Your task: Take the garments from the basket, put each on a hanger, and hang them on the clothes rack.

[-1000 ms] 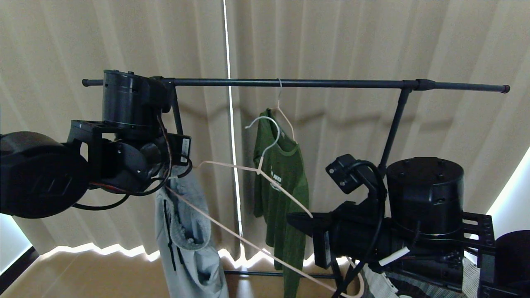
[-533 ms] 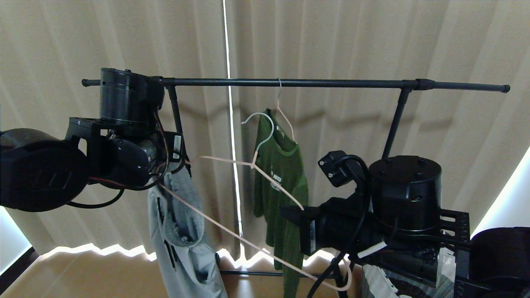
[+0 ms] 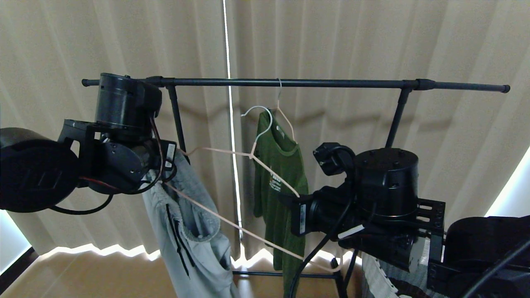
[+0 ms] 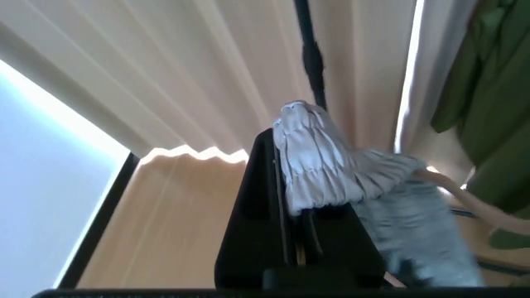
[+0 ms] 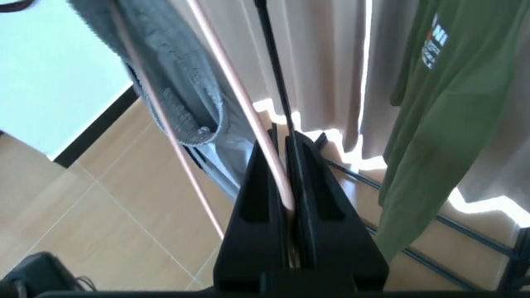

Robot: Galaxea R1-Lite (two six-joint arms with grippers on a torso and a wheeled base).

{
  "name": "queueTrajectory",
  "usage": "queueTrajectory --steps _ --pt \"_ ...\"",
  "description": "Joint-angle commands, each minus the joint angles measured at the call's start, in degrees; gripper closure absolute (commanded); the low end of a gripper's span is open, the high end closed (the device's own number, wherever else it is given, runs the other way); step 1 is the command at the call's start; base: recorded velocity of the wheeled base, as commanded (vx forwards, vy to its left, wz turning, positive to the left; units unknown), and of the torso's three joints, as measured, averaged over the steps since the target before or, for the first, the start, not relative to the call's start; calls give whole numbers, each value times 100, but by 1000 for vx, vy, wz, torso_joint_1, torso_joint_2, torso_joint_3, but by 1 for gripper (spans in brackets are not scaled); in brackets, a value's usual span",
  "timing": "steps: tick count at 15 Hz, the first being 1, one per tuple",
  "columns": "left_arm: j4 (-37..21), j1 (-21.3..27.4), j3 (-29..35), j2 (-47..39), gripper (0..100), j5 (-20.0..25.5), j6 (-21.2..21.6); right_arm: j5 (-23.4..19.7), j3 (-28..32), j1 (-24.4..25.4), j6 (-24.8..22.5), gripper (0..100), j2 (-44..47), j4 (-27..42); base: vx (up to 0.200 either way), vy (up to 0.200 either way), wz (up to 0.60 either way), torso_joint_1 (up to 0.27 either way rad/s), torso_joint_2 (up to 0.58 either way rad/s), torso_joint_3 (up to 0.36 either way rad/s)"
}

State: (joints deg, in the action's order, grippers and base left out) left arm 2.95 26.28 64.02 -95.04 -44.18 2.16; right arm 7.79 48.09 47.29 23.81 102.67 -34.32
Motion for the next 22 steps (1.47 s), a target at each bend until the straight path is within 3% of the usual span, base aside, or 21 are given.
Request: queueTrajectory --steps 1,5,13,16,22 --pt "-49 44 -66 99 100 -3 4 74 51 -18 1 100 104 -5 0 0 0 0 0 0" --pt "-75 483 40 91 100 -12 -365 258 341 61 1 100 368 -14 0 0 0 0 0 0" --pt "-75 791 427 -32 100 -12 -1174 636 587 553 -8 100 869 -260 0 0 0 0 0 0" --pt "-119 703 409 20 100 -12 -1130 1040 561 457 -17 100 974 -260 0 0 0 0 0 0" --pt "-840 509 356 460 100 -12 -629 1550 579 -369 -113 100 922 -269 0 0 0 0 0 0"
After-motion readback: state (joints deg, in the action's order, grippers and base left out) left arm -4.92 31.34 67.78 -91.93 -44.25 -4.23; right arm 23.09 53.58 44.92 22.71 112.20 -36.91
